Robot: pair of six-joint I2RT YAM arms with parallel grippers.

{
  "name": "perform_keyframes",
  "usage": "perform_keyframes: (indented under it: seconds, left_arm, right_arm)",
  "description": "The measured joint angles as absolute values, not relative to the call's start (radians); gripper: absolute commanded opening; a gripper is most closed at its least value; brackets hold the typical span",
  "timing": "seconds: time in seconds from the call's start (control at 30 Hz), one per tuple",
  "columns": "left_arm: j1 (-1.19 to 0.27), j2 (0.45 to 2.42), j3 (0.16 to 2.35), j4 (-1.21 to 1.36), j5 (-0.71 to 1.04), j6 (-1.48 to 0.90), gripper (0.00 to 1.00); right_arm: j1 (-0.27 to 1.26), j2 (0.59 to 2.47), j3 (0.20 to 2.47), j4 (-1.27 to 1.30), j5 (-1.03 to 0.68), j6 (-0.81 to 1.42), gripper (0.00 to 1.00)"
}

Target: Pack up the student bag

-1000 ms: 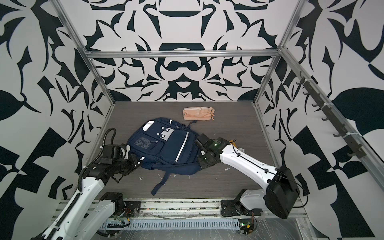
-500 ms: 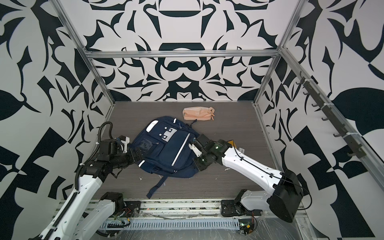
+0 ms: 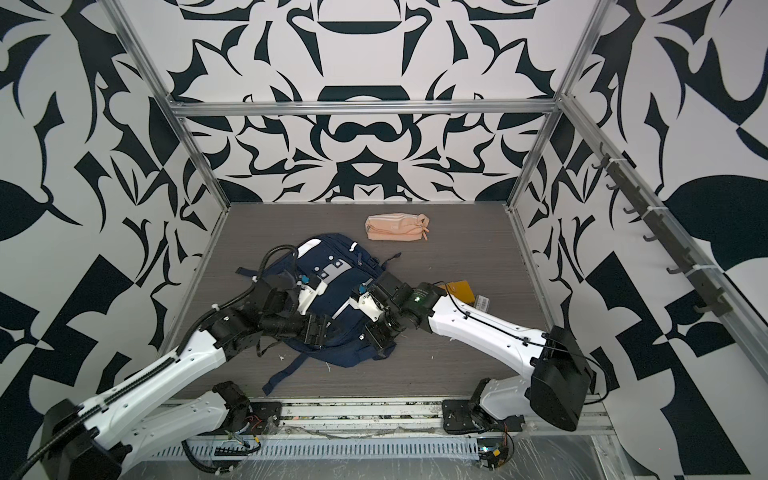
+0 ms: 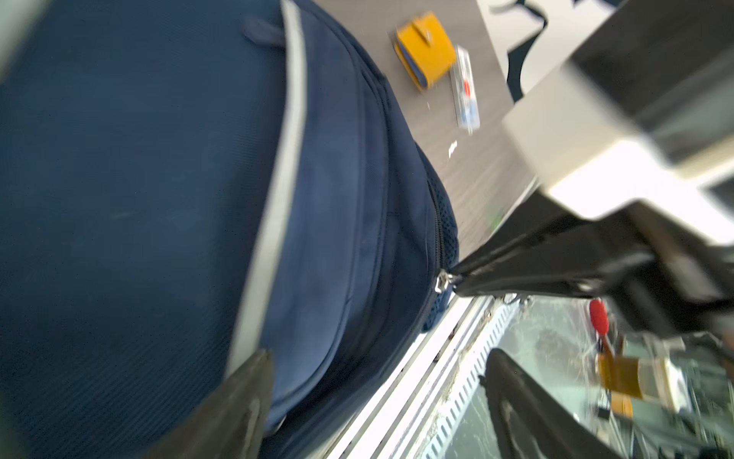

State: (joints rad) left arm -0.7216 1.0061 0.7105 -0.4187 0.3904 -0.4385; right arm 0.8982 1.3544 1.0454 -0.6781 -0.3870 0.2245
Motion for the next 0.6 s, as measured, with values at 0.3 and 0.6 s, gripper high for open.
perform_keyframes:
  seconds: [0.3, 0.6]
  left_arm:
    - [-0.804, 1.200, 0.720, -0.292, 0.394, -0.408, 0.83]
    - [-0.821, 1.206, 0.723, -0.265, 0.366, -0.346, 0.67]
  right_arm:
    - [0.898, 1.354, 1.052, -0.676, -0.392, 0.234, 0.00]
    - [0.898, 1.354, 1.052, -0.669, -0.379, 0.261, 0.00]
